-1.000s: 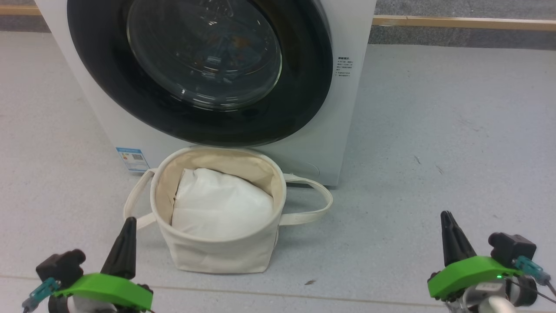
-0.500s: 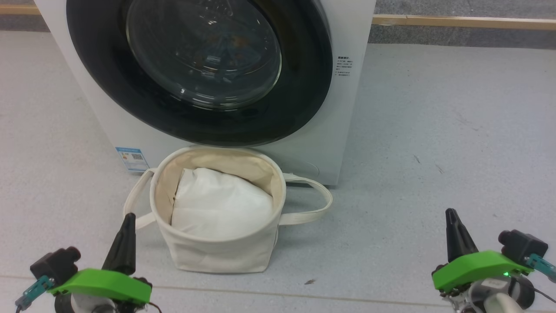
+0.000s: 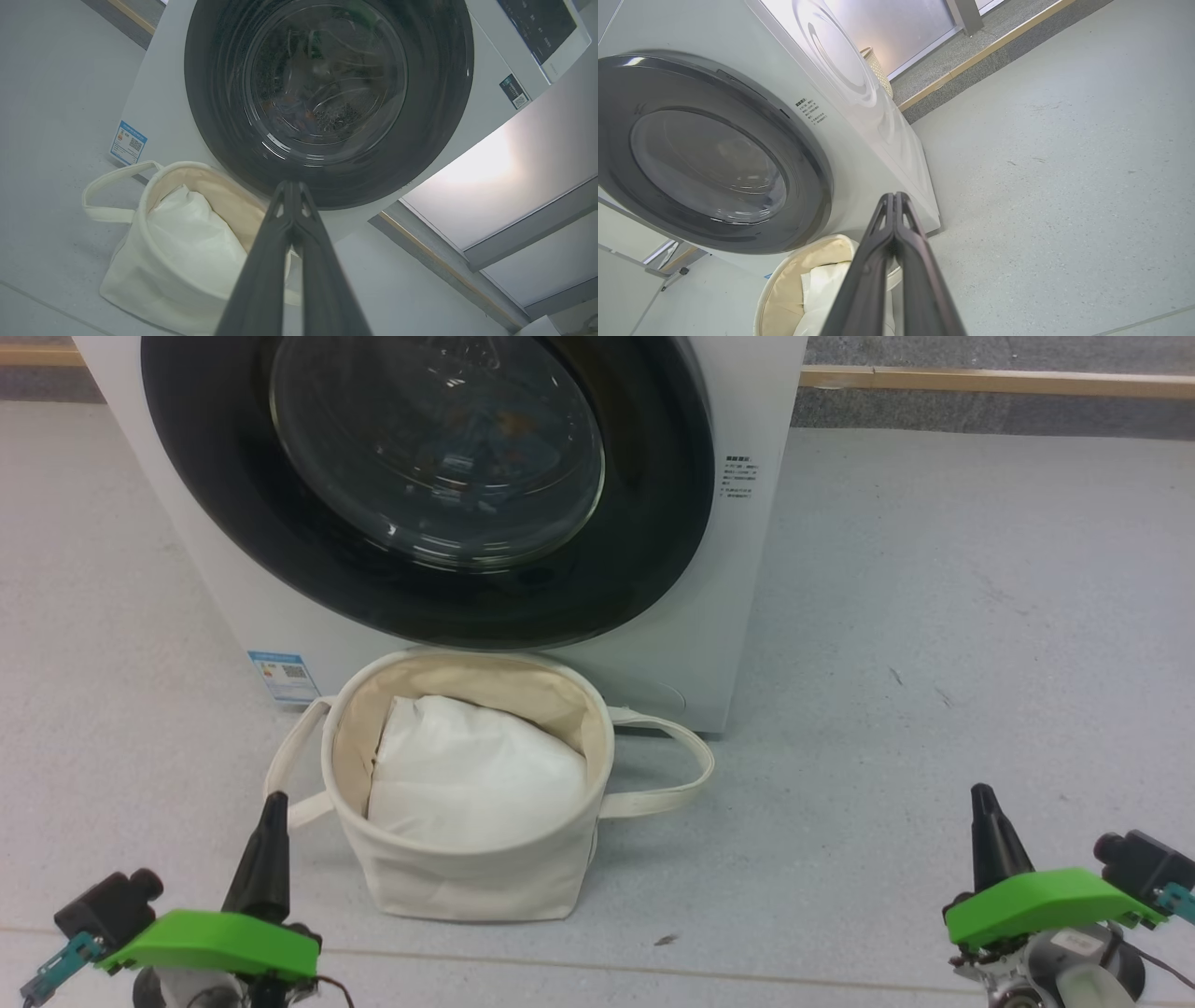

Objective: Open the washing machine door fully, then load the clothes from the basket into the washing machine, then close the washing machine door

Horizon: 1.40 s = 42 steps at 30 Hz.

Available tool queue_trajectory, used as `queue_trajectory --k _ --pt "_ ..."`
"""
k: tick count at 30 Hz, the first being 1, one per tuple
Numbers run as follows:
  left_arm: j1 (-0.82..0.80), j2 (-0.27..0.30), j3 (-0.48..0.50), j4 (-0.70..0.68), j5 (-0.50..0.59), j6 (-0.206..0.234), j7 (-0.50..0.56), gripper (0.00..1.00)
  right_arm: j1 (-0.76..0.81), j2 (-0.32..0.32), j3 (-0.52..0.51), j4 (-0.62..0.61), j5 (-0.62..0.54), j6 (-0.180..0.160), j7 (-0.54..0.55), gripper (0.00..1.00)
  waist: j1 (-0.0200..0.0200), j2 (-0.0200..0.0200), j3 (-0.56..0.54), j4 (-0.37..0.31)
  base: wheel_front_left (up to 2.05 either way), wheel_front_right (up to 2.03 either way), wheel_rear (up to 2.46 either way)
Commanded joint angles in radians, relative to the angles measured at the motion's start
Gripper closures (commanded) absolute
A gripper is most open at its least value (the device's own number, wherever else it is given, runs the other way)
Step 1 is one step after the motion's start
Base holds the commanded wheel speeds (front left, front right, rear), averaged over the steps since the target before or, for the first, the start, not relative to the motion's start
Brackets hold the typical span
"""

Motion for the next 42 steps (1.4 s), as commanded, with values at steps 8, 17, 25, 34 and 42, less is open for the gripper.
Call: queue_trajectory --k 8,17,25,34,42 --pt "-0.021 -0.001 0.034 -0.055 -0.082 -0.003 0.027 1.0 -0.024 0.007 -0.019 -0.049 0.094 0.0 0.032 1.0 0.0 -0.0001 0.001 0.0 0.0 0.0 0.0" --pt "-0.011 -0.011 0.047 -0.069 -0.148 -0.003 0.05 1.0 -0.019 0.014 -0.033 -0.059 0.17 0.0 0.055 1.0 0.0 -0.0001 0.002 -0.001 0.0 0.0 0.0" --pt "-0.001 -0.022 0.06 -0.082 -0.214 -0.003 0.073 1.0 -0.014 0.021 -0.048 -0.07 0.246 0.0 0.079 1.0 0.0 -0.0001 0.003 -0.001 0.0 0.0 0.0" --pt "0.01 -0.034 0.074 -0.098 -0.288 -0.004 0.099 1.0 -0.008 0.029 -0.064 -0.081 0.331 0.0 0.105 1.0 0.0 -0.0001 0.004 -0.002 0.0 0.0 0.0" --pt "0.02 -0.045 0.086 -0.111 -0.354 -0.005 0.122 1.0 -0.003 0.036 -0.078 -0.091 0.406 0.0 0.128 1.0 0.0 -0.0001 0.006 -0.002 0.0 0.0 0.0"
